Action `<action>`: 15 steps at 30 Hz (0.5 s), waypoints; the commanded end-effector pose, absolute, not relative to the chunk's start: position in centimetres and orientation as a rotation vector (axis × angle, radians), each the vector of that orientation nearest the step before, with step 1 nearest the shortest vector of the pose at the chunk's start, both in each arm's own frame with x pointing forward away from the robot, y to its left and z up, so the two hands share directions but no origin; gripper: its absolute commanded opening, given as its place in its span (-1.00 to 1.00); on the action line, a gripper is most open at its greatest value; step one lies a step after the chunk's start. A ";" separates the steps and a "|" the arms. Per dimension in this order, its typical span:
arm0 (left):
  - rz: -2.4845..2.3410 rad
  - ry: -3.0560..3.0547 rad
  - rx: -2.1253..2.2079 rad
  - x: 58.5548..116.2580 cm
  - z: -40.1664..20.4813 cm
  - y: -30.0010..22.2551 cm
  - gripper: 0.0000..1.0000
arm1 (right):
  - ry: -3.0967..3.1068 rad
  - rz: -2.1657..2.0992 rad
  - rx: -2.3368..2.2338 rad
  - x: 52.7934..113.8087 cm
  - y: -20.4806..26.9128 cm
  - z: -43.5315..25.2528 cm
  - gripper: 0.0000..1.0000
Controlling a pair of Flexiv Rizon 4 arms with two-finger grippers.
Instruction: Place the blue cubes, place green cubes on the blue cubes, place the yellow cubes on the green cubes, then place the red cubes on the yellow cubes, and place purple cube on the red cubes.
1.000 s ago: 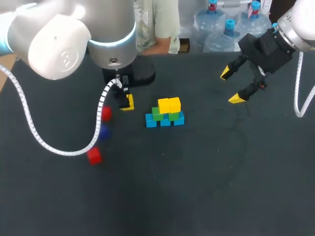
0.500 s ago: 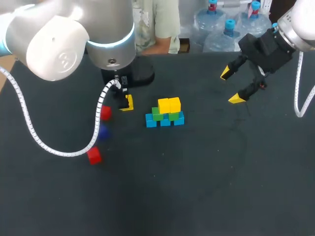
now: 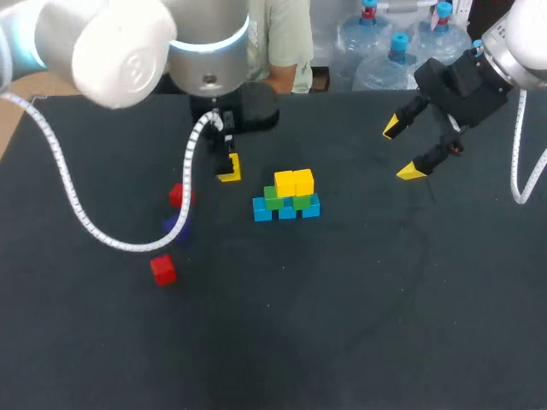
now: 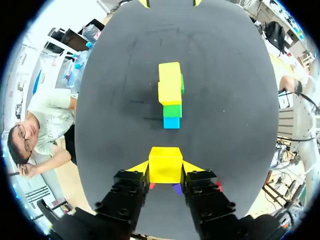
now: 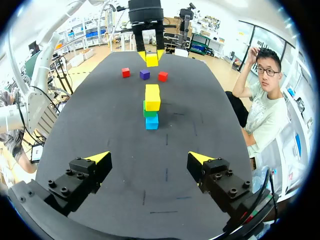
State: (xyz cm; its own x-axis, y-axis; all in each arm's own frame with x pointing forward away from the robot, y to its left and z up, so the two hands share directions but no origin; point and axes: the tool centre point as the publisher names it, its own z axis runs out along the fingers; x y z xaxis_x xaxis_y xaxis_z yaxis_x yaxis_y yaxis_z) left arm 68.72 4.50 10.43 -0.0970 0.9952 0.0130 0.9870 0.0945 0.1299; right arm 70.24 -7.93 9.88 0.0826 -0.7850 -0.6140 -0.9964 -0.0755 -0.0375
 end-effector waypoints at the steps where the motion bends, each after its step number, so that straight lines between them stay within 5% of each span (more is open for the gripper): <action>1: 0.126 2.309 2.105 69.8 10.3 3.6 -1.00 | 1.751 0.621 -1.915 70.2 -7.9 9.9 1.00; 15: 0.004 2.326 2.104 69.0 8.2 1.2 -1.00 | 1.751 0.621 -1.915 70.2 -7.9 9.9 1.00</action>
State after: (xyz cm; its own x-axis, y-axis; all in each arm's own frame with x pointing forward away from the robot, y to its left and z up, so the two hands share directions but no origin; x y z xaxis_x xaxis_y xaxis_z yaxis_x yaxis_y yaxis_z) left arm 68.67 1.46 8.41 -0.1034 0.9946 -0.0040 0.9946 0.1035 0.0123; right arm 70.24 -7.93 9.88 0.0825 -0.7850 -0.6140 -0.9964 -0.0754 -0.0375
